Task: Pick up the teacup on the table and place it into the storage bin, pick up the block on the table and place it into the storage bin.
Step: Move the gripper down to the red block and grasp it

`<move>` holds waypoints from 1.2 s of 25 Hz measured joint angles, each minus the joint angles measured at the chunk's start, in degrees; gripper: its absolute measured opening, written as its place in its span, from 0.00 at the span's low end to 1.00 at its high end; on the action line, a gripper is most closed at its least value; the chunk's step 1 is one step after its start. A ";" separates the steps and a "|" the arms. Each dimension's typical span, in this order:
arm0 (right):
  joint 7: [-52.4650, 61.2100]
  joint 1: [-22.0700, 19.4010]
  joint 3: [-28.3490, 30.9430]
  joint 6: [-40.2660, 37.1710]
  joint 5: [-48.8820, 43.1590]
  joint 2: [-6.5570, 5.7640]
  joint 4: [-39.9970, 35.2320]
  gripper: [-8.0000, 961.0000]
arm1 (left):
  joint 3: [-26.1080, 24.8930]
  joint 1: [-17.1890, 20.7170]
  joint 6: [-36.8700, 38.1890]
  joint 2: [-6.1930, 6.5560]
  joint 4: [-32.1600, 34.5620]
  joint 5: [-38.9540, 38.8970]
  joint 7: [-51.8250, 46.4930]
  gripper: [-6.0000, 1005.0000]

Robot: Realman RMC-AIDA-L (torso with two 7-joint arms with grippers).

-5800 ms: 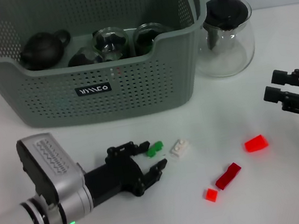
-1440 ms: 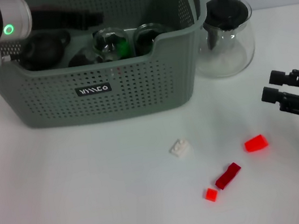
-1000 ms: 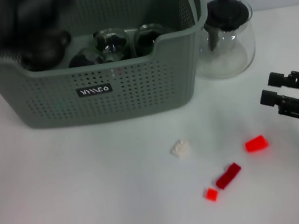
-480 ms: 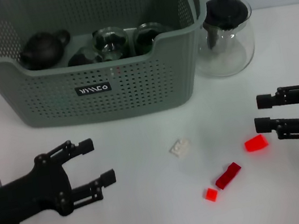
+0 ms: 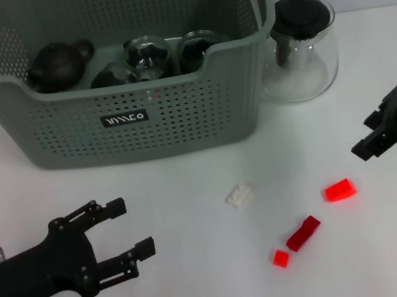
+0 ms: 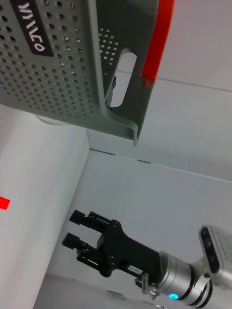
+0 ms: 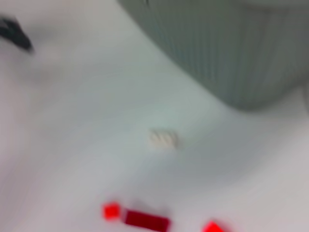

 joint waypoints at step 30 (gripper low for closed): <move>-4.12 -5.84 -26.70 25.11 2.33 0.42 11.98 0.57 | -2.17 -2.11 -2.02 -0.12 -2.69 1.05 0.09 0.84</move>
